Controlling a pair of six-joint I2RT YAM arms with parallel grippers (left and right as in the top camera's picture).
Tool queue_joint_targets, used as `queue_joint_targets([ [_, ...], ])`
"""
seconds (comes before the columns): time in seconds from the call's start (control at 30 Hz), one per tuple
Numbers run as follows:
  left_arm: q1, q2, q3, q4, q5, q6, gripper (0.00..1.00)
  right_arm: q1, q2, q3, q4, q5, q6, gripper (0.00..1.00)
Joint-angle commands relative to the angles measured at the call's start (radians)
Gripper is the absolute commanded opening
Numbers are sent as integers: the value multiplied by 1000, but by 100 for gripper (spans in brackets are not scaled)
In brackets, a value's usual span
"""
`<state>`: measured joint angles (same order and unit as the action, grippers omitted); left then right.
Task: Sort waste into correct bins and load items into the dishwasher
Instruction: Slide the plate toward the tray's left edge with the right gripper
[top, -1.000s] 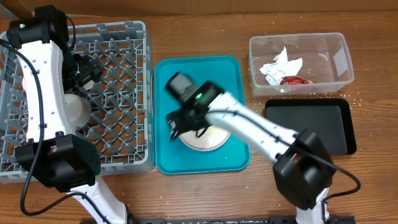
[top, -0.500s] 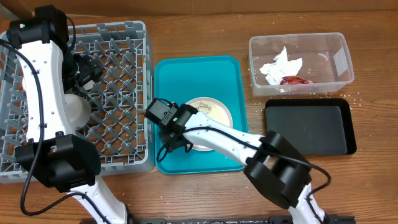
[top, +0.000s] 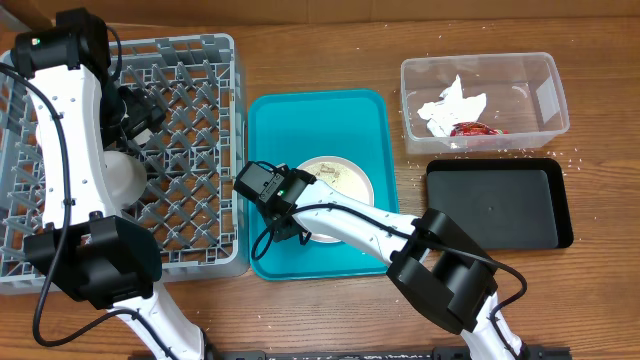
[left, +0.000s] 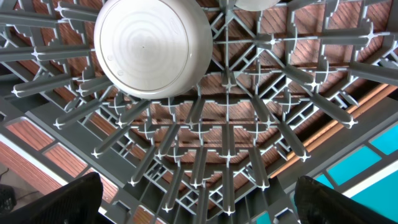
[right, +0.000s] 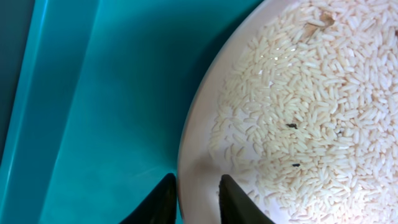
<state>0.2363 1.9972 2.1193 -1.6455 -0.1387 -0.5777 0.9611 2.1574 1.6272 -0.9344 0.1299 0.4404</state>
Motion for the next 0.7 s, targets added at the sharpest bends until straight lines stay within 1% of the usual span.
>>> queue_joint_targets([
  [0.0, -1, -29, 12, 2, 5, -6, 100, 0, 0, 2, 5, 19, 5, 20],
  [0.1, -1, -29, 12, 2, 5, -6, 100, 6, 0, -2, 3, 20, 5, 18],
  [0.4, -1, -29, 12, 2, 5, -6, 100, 21, 17, -5, 2, 20, 5, 17],
  [0.47, -1, -29, 12, 2, 5, -6, 100, 21, 17, -5, 2, 20, 5, 13],
  [0.5, -1, -29, 12, 2, 5, -6, 100, 22, 17, -5, 2, 20, 5, 9],
  [0.57, -1, -29, 12, 2, 5, -6, 100, 21, 17, -5, 1, 21, 5, 4],
  [0.67, -1, -29, 12, 2, 5, -6, 100, 21, 17, 0, -11, 29, 6, 4],
])
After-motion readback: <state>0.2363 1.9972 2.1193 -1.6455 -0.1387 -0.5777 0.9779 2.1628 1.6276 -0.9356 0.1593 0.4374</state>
